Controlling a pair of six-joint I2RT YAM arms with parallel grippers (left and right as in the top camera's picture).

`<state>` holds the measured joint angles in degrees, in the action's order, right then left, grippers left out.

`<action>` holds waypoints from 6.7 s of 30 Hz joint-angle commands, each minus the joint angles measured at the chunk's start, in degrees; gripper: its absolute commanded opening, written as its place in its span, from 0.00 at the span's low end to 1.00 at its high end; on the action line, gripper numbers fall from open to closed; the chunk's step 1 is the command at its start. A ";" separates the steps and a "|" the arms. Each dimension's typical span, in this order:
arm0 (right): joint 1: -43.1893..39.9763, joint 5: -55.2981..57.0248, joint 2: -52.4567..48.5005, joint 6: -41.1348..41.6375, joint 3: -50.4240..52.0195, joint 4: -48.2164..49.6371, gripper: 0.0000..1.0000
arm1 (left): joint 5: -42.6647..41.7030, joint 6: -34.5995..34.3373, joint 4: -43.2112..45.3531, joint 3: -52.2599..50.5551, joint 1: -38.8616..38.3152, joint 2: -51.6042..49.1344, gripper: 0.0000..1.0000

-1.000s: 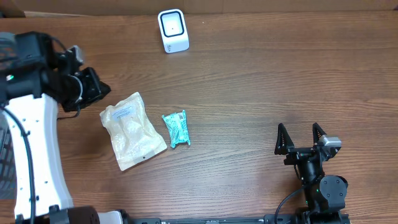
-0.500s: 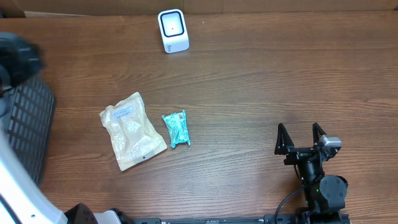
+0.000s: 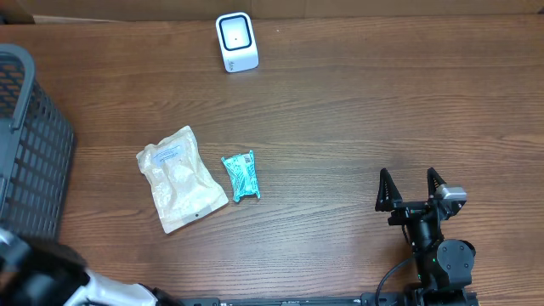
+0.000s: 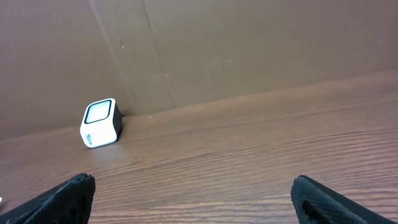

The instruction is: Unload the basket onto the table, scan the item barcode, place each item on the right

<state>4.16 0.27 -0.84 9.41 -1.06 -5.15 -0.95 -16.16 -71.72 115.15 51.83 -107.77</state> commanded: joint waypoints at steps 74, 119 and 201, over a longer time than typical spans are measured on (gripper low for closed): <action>-0.07 0.24 0.68 0.13 0.61 0.37 1.00 | -4.90 0.72 -4.26 4.70 -17.90 9.84 0.04; -0.07 0.24 0.68 0.13 0.61 0.37 1.00 | -0.92 -19.69 1.79 -4.98 -88.56 -9.31 0.82; -0.07 0.24 0.68 0.13 0.61 0.37 1.00 | 21.38 19.63 11.28 4.00 2.54 -26.73 0.59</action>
<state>4.16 0.25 -0.84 9.41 -1.06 -5.10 19.35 2.81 -61.01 122.37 53.71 -132.75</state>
